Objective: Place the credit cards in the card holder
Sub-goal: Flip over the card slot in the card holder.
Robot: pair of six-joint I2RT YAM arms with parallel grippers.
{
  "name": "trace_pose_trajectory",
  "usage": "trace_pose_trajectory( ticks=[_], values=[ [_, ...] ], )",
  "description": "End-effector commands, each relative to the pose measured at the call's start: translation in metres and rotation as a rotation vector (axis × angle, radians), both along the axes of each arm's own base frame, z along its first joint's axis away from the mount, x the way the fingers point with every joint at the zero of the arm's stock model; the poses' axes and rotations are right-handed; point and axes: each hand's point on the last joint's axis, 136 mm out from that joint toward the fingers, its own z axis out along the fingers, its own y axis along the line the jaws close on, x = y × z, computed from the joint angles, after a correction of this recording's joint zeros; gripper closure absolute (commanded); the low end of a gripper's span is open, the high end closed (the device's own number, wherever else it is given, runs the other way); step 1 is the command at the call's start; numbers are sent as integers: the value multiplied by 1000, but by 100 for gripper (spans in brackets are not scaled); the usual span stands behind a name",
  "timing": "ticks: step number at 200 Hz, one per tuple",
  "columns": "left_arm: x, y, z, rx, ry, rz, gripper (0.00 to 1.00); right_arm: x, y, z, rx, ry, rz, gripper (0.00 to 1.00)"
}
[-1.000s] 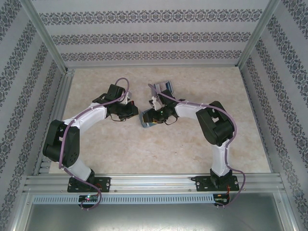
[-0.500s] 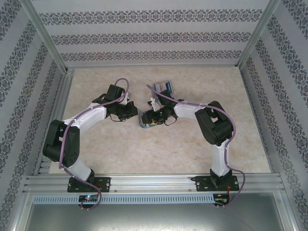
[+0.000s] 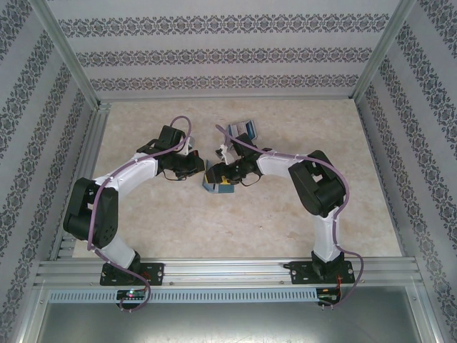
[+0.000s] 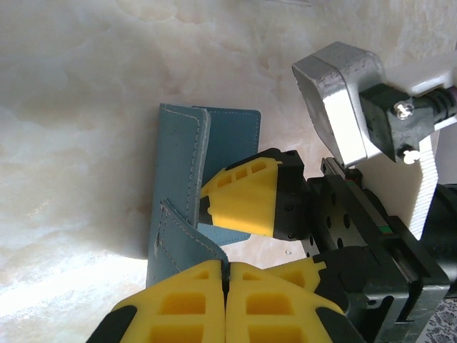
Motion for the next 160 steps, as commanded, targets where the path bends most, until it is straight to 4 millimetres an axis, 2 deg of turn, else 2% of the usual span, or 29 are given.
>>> trace_pose_trajectory(
  ticks=[1, 56, 90, 119, 160],
  values=[
    [-1, 6, 0, 16, -12, 1, 100, 2, 6, 10, 23, -28, -10, 29],
    [-1, 7, 3, 21, -18, 3, 100, 6, -3, -12, -101, -41, -72, 27],
    [0, 6, 2, 18, -16, 4, 100, 5, -3, -8, -115, -56, -78, 21],
    [1, 5, 3, 12, -17, 4, 100, 5, -3, -10, -137, -58, -80, 25],
    [0, 8, 4, 28, -20, 6, 100, 8, -12, -11, -178, -78, -110, 34]
  ],
)
